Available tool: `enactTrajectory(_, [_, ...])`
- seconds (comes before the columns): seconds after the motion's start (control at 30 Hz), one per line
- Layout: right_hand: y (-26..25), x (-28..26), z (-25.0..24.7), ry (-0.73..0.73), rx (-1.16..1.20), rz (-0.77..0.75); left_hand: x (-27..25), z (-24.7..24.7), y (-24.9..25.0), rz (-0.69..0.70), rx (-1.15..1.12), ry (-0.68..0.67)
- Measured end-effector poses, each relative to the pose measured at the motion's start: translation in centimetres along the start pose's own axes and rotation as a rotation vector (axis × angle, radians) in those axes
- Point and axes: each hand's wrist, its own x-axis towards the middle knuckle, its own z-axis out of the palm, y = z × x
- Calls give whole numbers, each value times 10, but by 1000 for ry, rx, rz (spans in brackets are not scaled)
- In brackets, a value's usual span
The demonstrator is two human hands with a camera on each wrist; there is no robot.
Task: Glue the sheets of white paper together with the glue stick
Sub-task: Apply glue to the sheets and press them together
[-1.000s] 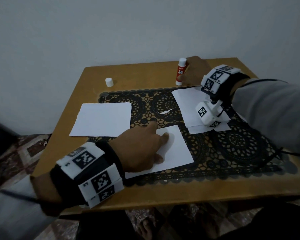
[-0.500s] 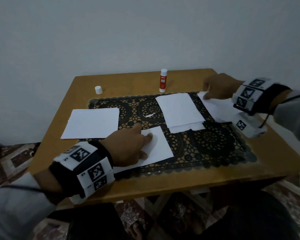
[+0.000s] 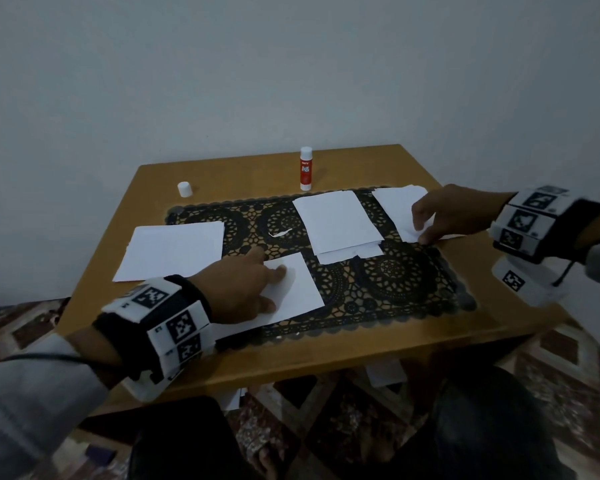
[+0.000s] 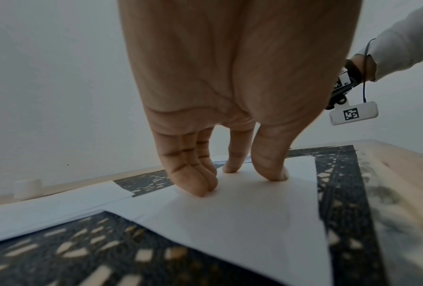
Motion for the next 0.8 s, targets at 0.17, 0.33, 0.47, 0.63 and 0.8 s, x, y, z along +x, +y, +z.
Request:
enactTrajectory(0.17, [1,0,2,30,-41,-48,-2,0,1,0,-6,2])
enactTrajectory(0.33, [4,2,6,166,-36,10,-2,0,-1,1,-61,19])
enactTrajectory(0.47, [5,-1,1,217,36,64,-6,2,-1,-9,-113,55])
enactTrajectory(0.63, [2,-9,-13,387,58,77,-13,0,-1,-10,-179,119])
enactTrajectory(0.8, [-25,-24,-28,708,68,-152,-23,-10,-6,-38,-310,363])
